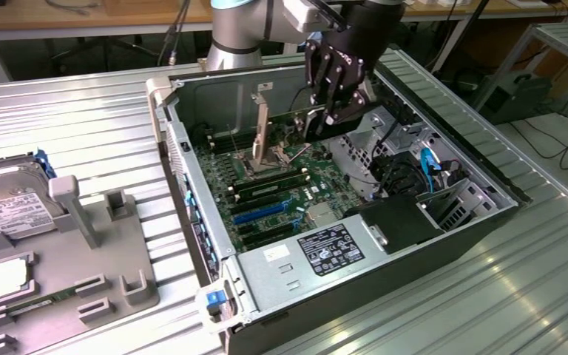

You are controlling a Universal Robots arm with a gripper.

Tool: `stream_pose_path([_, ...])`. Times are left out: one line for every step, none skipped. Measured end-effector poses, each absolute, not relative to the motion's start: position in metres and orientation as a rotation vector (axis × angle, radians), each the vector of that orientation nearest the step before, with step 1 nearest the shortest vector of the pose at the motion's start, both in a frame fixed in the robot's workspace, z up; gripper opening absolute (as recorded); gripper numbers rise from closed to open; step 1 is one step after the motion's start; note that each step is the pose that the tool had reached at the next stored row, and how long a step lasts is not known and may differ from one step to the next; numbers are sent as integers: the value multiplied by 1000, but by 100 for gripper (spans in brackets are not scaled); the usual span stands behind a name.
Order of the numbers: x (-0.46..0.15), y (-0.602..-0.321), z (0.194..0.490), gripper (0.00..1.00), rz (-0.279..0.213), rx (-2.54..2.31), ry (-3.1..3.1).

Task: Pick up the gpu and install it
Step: 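Insert the gpu into the slot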

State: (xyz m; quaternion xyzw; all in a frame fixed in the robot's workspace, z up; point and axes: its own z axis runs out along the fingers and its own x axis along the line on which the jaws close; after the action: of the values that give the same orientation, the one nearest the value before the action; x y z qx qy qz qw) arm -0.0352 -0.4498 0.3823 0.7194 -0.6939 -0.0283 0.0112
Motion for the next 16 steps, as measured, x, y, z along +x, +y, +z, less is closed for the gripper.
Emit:
stream_pose_path([-35,-450,381,29,-88,2243,-2163])
stream_pose_path([-35,-449,381,29,-80,2238,-2159])
stream_pose_path([-35,-449,380,29,-73,2233,-2157])
stream_pose_path([-35,-448,378,29,-71,2229,-2160])
stream_pose_path([-36,-448,377,29,-70,2223,-2165])
stream_pose_path([-37,-448,376,29,-70,2217,-2171])
stream_pose_path([-38,-448,375,29,-70,2212,-2176])
stream_pose_path([-39,-447,373,29,-70,2207,-2181])
stream_pose_path([-40,-447,372,29,-70,2203,-2185])
stream_pose_path([-42,-447,370,29,-70,2200,-2188])
stream_pose_path([-44,-447,369,29,-70,2199,-2190])
stream_pose_path([-46,-447,368,29,-70,2198,-2190])
stream_pose_path([-47,-447,368,29,-70,2198,-2190])
stream_pose_path([-53,-447,366,29,-70,2198,-2190])
stream_pose_path([-62,-447,363,29,-70,2198,-2190])
stream_pose_path([-65,-447,362,29,-70,2198,-2190])
